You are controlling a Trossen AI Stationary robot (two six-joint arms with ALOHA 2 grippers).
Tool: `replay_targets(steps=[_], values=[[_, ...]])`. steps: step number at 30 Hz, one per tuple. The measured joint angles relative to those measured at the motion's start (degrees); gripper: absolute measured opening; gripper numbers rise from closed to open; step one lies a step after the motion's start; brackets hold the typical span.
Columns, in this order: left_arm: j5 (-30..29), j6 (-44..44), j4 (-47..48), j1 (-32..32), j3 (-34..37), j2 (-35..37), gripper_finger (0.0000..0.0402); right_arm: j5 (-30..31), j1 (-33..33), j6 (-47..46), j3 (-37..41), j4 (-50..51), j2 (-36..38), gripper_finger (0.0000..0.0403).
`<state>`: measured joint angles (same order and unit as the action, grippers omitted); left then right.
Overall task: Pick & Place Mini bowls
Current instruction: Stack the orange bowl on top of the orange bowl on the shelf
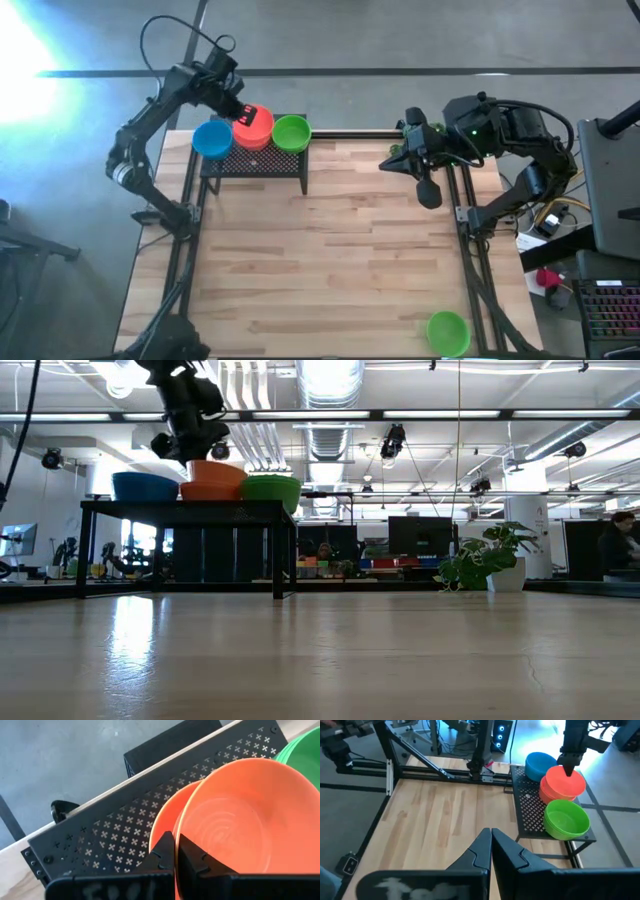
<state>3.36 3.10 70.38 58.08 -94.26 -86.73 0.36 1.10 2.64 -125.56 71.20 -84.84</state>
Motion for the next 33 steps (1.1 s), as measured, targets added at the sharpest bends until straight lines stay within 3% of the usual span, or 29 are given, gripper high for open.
replay_targets(steps=[15, 27, 33], values=[[0.01, -0.4, 0.05, 0.05, -0.32, -0.34, 0.0022, 3.57, -0.02, -0.64, 0.0, 0.0, -0.02, 0.0008], [0.03, -0.04, 0.08, 0.05, -0.94, -0.34, 0.0101, 4.37, -0.02, -1.16, 0.0, 0.0, -0.02, 0.0008], [0.06, -0.35, 0.29, 0.05, -4.98, -0.3, 0.0112, 4.35, -0.02, -1.19, 0.0, 0.0, -0.02, 0.0008]])
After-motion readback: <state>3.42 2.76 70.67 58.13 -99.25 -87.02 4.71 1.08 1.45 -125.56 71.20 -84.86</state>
